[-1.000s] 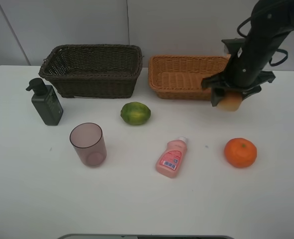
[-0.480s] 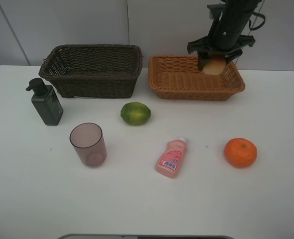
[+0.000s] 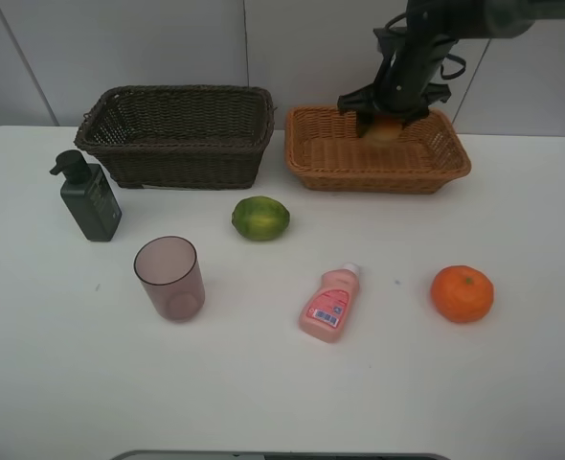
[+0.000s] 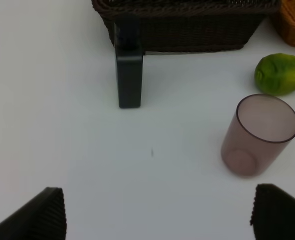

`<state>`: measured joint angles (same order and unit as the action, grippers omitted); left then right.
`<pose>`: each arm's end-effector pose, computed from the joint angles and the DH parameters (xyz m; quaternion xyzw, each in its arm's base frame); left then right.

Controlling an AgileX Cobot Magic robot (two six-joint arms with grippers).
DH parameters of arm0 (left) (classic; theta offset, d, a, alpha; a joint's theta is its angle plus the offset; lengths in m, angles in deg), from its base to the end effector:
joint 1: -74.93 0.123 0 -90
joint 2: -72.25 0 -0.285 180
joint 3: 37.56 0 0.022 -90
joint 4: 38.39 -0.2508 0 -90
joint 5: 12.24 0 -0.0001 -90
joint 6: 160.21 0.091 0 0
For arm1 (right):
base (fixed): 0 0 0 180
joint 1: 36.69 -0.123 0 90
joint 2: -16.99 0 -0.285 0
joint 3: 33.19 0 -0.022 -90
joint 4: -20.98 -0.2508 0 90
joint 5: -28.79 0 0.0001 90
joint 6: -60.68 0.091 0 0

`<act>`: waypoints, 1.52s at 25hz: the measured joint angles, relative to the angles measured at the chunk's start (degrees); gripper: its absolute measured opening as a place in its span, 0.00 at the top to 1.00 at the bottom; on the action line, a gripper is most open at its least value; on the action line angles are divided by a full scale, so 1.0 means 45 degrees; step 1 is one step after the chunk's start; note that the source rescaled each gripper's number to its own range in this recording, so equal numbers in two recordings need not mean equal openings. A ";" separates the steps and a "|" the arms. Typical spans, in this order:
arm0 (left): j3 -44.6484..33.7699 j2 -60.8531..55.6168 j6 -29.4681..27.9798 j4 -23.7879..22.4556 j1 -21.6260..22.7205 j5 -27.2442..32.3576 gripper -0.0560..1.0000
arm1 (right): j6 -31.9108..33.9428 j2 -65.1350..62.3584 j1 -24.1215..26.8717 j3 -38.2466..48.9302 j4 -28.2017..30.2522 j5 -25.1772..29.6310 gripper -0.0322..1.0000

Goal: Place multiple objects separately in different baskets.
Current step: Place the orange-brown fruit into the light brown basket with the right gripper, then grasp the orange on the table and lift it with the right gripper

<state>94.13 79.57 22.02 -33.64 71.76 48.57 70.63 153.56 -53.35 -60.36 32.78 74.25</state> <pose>-0.0072 -0.0062 0.2787 0.0419 0.8483 -0.0457 0.5258 0.4731 0.1277 0.1752 -0.1111 0.9660 -0.0350 0.2307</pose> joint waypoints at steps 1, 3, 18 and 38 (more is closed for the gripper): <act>0.0000 0.0000 0.0000 0.0000 0.0000 0.0000 0.04 | 0.0000 0.0166 0.0000 0.0000 -0.0034 -0.0114 0.73; 0.0000 0.0000 0.0000 0.0000 0.0000 0.0000 0.04 | 0.0000 0.0430 0.0000 0.0000 -0.0204 -0.0257 0.73; 0.0000 0.0000 0.0000 0.0000 0.0000 0.0000 0.04 | 0.0013 0.0076 -0.0062 0.0000 -0.0183 -0.0165 0.00; 0.0000 0.0000 0.0000 0.0000 0.0000 0.0000 0.04 | 0.0271 -0.7546 -0.2216 0.6997 -0.0534 0.0711 0.00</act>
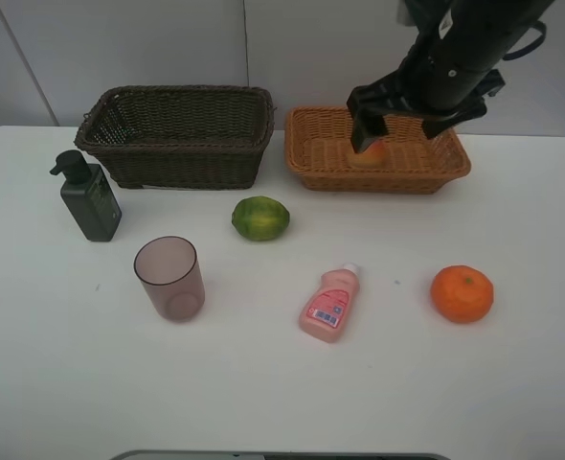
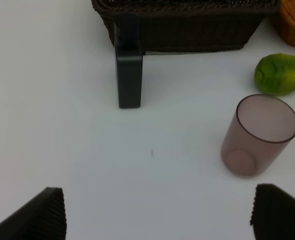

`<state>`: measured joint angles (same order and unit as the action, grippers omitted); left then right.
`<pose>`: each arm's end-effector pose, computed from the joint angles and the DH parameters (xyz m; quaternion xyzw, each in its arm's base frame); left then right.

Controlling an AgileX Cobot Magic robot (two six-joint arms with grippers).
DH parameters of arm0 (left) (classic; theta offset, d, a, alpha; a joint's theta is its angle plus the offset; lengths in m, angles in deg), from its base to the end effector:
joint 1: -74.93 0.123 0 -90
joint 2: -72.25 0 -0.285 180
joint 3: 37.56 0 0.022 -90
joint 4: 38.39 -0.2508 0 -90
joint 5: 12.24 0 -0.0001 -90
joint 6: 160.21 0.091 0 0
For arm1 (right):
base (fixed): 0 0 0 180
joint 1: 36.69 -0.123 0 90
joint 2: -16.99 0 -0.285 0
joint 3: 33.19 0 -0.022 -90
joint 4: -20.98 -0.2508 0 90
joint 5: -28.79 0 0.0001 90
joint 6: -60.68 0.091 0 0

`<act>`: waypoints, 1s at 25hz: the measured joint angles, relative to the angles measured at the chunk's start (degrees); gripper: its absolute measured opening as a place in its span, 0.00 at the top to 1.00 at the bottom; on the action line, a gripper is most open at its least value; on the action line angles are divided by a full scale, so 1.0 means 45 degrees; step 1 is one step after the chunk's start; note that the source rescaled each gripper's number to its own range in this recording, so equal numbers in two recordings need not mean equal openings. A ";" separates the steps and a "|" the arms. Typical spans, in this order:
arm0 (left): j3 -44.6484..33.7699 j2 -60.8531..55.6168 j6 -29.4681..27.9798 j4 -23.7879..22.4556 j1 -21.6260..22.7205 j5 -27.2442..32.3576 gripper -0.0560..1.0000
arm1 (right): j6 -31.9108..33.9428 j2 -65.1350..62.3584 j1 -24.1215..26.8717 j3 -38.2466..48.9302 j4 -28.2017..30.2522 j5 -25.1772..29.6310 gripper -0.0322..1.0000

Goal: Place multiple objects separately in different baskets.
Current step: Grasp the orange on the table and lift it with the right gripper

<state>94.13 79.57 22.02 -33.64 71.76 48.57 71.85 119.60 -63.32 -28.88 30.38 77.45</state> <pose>-0.0072 -0.0062 0.2787 0.0419 0.8483 -0.0457 0.5258 0.3146 0.1453 0.2672 -0.1705 0.9599 0.0006 0.2226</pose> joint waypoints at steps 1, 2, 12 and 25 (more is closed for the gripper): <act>0.0000 0.0000 0.0000 0.0000 0.0000 0.0000 0.04 | 0.0047 -0.0329 -0.0124 0.0472 0.0000 0.0000 0.00; 0.0000 0.0000 0.0000 0.0000 0.0000 0.0000 0.04 | 0.0139 -0.0719 -0.0263 0.0926 0.0000 -0.0009 0.00; 0.0000 0.0000 0.0000 0.0000 0.0000 0.0000 0.04 | 0.0373 -0.3820 -0.0671 0.4849 -0.0131 -0.0026 0.00; 0.0000 0.0000 0.0000 0.0000 0.0000 0.0000 0.04 | 0.0384 -0.4670 -0.0671 0.7242 -0.0141 -0.0036 0.00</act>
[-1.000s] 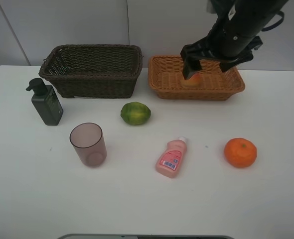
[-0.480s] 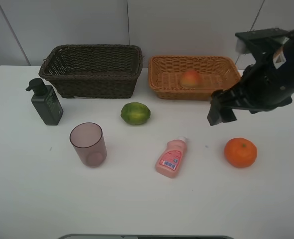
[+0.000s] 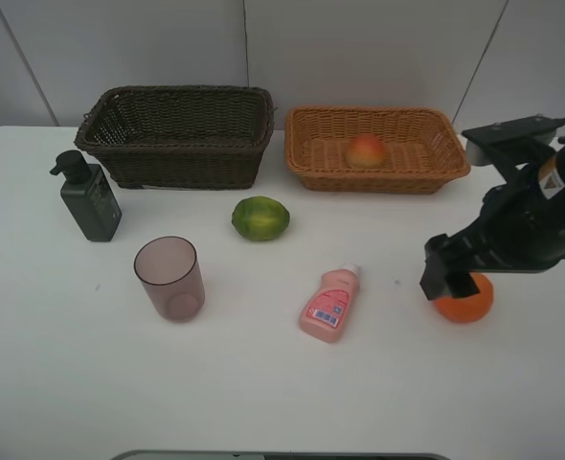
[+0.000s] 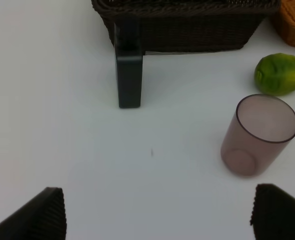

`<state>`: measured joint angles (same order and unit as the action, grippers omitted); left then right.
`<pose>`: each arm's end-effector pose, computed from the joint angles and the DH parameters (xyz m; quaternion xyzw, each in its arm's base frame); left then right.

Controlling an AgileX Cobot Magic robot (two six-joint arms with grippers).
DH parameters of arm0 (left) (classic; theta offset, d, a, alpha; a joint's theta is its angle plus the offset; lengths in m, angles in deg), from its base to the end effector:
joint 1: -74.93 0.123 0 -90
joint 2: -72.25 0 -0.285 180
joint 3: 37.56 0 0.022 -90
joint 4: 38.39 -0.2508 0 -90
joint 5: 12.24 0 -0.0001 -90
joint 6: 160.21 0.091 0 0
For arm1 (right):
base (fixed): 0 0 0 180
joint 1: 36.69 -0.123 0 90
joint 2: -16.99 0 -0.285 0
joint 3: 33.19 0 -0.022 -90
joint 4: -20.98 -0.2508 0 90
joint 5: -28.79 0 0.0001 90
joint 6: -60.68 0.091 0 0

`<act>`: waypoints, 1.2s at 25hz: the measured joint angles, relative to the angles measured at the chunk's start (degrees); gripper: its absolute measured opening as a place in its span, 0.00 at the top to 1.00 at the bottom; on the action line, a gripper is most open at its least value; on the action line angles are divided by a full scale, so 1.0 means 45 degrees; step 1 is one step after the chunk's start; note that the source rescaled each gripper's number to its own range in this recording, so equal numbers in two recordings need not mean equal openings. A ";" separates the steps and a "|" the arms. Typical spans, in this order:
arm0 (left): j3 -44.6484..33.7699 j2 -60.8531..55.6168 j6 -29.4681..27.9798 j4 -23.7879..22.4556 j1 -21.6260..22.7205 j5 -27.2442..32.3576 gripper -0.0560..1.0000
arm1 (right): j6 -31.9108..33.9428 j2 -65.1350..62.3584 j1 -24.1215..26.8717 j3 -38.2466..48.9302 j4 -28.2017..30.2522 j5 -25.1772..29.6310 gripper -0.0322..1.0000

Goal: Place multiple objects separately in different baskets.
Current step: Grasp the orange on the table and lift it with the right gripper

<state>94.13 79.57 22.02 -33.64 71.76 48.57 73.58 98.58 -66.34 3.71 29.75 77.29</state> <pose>-0.0072 -0.0062 0.2787 0.0419 0.8483 -0.0457 0.5258 0.1877 0.0949 0.2167 -0.1877 0.9737 -0.0174 0.1280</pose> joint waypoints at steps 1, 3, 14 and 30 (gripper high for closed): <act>0.0000 0.0000 0.0000 0.0000 0.0000 0.0000 0.04 | 0.0000 0.0000 0.0000 0.0102 0.0000 -0.0028 0.00; 0.0000 0.0000 0.0000 0.0000 0.0000 0.0000 0.04 | 0.0000 0.0000 0.0000 0.0297 0.0016 -0.0098 0.00; 0.0000 0.0000 0.0000 0.0000 0.0000 0.0000 0.04 | 0.0941 -0.0014 0.0000 0.1449 0.0435 -0.1272 0.00; 0.0000 0.0000 0.0000 0.0000 0.0000 0.0000 0.04 | 0.2583 0.2184 0.1511 0.1264 0.0450 -0.2509 0.00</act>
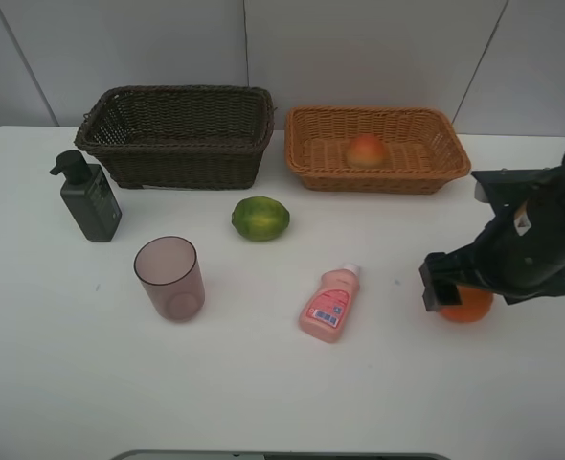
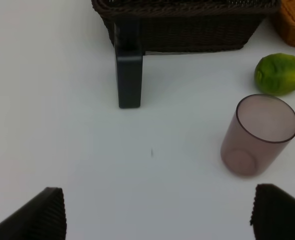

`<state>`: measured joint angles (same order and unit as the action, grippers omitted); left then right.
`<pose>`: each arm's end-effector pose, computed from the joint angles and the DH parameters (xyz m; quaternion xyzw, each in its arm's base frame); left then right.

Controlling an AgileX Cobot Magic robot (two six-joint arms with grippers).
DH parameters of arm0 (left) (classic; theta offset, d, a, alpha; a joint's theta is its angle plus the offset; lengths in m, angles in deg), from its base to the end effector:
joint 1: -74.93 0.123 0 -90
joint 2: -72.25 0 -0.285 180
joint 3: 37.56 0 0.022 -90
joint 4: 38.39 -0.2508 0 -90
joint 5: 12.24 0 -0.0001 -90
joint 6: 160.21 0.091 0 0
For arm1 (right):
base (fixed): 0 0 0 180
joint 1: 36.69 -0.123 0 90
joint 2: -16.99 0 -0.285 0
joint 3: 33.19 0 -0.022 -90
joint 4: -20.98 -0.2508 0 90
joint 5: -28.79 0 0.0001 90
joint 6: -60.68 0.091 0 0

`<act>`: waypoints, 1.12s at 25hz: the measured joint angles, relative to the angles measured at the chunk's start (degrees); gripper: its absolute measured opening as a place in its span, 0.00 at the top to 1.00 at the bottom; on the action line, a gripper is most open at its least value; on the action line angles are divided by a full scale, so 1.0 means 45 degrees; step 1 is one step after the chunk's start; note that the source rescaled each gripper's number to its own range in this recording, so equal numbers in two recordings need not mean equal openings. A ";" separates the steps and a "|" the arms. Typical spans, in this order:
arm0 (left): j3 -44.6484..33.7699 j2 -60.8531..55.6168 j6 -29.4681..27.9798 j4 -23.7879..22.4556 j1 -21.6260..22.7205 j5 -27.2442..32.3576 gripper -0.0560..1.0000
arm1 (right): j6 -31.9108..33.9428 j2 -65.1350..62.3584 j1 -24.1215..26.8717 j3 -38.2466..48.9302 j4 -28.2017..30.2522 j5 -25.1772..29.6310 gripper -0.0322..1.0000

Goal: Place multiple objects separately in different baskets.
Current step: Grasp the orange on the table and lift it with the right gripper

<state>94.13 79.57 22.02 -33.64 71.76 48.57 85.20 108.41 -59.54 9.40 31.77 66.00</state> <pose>-0.0072 -0.0062 0.2787 0.0419 0.8483 -0.0457 0.5258 0.2042 0.0748 0.1602 -0.0558 0.9936 -0.0266 0.0949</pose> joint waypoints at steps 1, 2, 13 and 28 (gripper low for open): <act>0.0000 0.0000 0.0000 0.0000 0.0000 0.0000 0.04 | 0.0076 0.0223 0.0071 -0.0171 -0.0013 -0.0078 0.00; 0.0000 0.0000 0.0000 0.0000 0.0000 0.0000 0.04 | 0.0117 0.0459 0.0107 -0.0339 -0.0010 -0.0099 0.00; 0.0000 0.0000 0.0000 0.0000 0.0000 0.0000 0.04 | 0.0382 0.1774 0.1013 -0.1454 0.0292 0.0142 0.00; 0.0000 0.0000 0.0000 0.0000 0.0000 0.0000 0.04 | 0.0418 0.2888 0.1013 -0.1454 0.0400 -0.0741 0.00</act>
<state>94.13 79.57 22.02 -33.64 71.76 48.57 87.08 121.41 -54.99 2.85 33.57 62.66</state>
